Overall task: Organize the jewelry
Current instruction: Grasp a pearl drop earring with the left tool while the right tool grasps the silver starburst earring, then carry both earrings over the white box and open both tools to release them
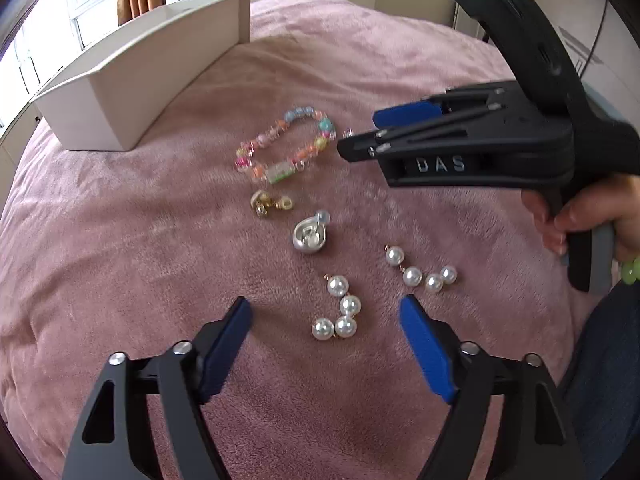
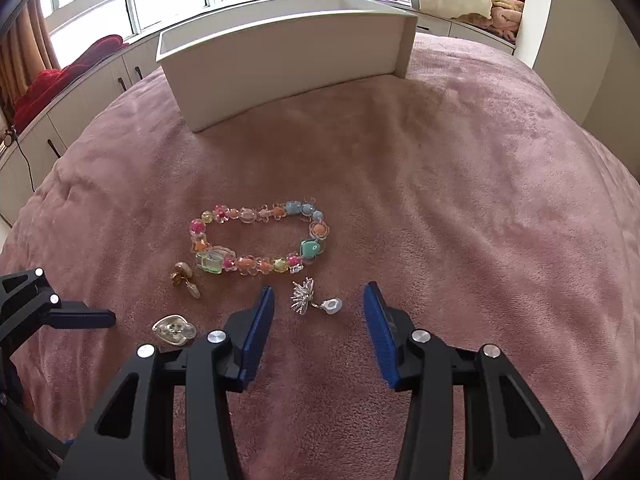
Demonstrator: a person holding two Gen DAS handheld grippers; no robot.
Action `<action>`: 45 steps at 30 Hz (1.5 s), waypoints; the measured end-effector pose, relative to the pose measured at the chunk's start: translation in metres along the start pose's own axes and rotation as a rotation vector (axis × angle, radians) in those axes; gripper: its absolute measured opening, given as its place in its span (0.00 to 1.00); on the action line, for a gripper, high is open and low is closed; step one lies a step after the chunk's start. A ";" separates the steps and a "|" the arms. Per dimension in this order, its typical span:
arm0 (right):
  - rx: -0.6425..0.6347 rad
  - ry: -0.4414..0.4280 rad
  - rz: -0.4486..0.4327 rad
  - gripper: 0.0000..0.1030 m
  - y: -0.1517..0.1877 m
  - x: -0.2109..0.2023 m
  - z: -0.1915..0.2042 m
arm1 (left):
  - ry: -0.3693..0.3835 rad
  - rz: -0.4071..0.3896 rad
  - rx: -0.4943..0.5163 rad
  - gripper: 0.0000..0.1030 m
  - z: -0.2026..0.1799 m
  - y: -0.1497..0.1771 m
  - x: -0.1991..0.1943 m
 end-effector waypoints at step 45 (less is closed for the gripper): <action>0.101 -0.102 -0.266 0.27 -0.112 -0.075 -0.007 | -0.094 -0.295 -0.122 0.15 0.107 -0.109 -0.100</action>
Point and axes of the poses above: each gripper's, at about its wrist camera, not at the fingertips, and x roughly the way its jaws point, z to its left, y to its underside, the point moved 3 cm from there along x, roughly the way its jaws point, and after that the axes turned 8 degrees about -z, right-handed, at the moved point
